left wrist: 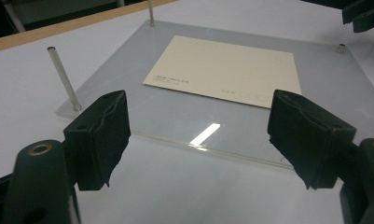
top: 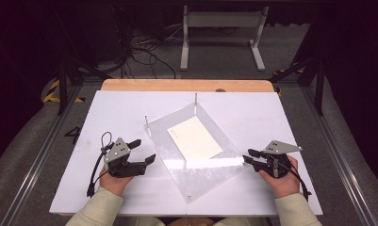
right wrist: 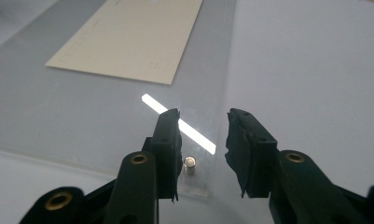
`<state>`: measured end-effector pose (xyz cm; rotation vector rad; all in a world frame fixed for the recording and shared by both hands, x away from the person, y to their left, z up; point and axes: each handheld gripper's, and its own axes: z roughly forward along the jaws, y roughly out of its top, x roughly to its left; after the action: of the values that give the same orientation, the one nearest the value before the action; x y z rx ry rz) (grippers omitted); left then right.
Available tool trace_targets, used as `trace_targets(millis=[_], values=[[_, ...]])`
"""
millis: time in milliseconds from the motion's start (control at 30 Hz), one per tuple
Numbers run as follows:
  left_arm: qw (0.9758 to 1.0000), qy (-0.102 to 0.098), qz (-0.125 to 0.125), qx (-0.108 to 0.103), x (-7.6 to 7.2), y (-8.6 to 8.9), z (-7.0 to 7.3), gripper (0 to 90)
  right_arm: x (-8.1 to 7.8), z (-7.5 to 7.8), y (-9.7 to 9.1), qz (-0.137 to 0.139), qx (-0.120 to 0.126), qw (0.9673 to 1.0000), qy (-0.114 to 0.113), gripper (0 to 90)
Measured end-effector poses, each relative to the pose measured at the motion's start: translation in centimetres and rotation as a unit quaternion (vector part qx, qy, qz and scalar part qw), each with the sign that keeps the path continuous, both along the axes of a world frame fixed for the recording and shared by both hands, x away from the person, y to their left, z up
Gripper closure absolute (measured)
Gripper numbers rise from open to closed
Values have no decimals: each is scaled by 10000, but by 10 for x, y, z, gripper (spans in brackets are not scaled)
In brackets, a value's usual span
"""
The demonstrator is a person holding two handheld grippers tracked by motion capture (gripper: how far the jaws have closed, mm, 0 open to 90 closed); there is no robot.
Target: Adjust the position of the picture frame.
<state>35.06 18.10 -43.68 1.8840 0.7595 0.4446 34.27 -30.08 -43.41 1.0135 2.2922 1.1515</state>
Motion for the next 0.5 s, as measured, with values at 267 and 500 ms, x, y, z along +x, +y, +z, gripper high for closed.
trace_targets(millis=[267, 500], values=[[9999, 90, -29, 68, 1, -1, -2, 219, 4, -8, 2, 37, -163, 9991, 401, 670], [9999, 136, -75, 56, 3, -1, -3, 218, 6, -12, 6, 123, -265, 9983, 495, 754]])
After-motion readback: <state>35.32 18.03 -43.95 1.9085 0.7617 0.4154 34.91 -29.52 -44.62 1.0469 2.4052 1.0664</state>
